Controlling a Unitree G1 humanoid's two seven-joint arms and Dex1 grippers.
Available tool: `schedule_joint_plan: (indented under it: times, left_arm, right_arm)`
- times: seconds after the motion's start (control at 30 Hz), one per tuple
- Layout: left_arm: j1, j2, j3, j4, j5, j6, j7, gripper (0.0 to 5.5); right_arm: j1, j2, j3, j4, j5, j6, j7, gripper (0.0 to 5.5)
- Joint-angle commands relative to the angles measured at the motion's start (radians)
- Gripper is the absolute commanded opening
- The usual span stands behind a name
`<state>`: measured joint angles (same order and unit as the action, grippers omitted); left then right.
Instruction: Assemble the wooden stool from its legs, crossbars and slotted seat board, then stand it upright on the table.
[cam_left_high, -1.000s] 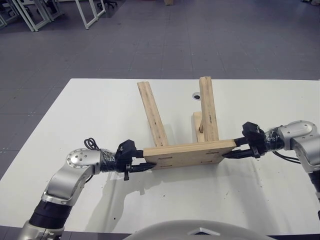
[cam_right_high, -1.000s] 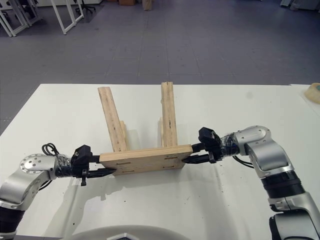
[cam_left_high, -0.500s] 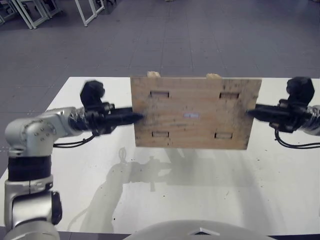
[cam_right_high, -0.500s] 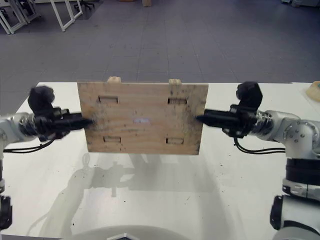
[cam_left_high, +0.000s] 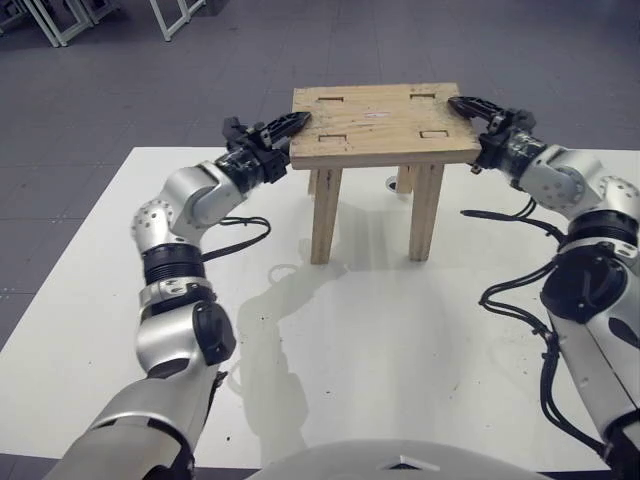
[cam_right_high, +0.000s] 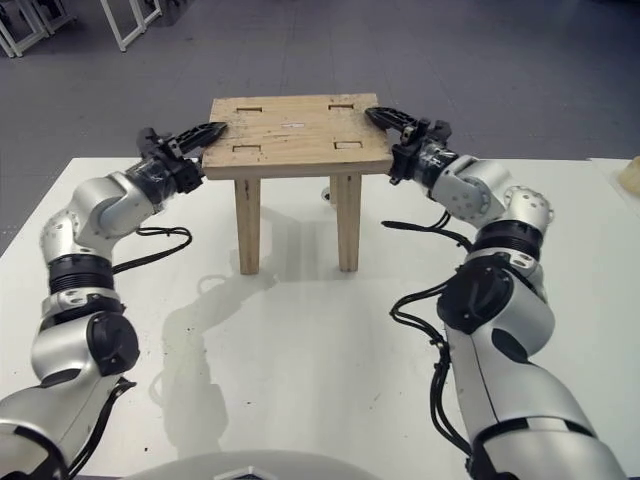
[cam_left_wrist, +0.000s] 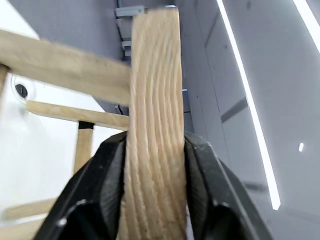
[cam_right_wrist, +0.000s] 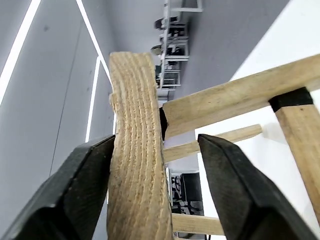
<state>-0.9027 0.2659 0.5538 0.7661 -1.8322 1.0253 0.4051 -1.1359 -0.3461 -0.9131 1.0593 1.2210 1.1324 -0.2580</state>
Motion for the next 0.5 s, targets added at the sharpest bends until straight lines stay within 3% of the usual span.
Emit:
schedule_joint_plan:
  times: [0.03,0.13,0.27,0.5]
  left_arm:
    - [-0.131,-0.038,0.053,0.090,-0.079,0.009,0.137,2.41]
    - [-0.130,-0.027,0.089,0.114,-0.048,0.005,0.135,2.85]
    - [-0.089,-0.024,0.123,0.099,-0.003,-0.016,0.101,2.85]
    - [0.022,0.032,0.213,-0.019,0.056,-0.087,0.060,2.85]
  right_arm:
    - [-0.021,0.005,0.053,0.005,-0.028,0.106,0.056,3.83]
    - [0.005,-0.037,0.122,-0.029,-0.062,0.181,0.245,4.44]
    - [0.032,-0.058,0.179,-0.050,-0.117,0.190,0.407,4.49]
    - [0.065,-0.133,0.158,-0.026,-0.181,0.085,0.448,4.49]
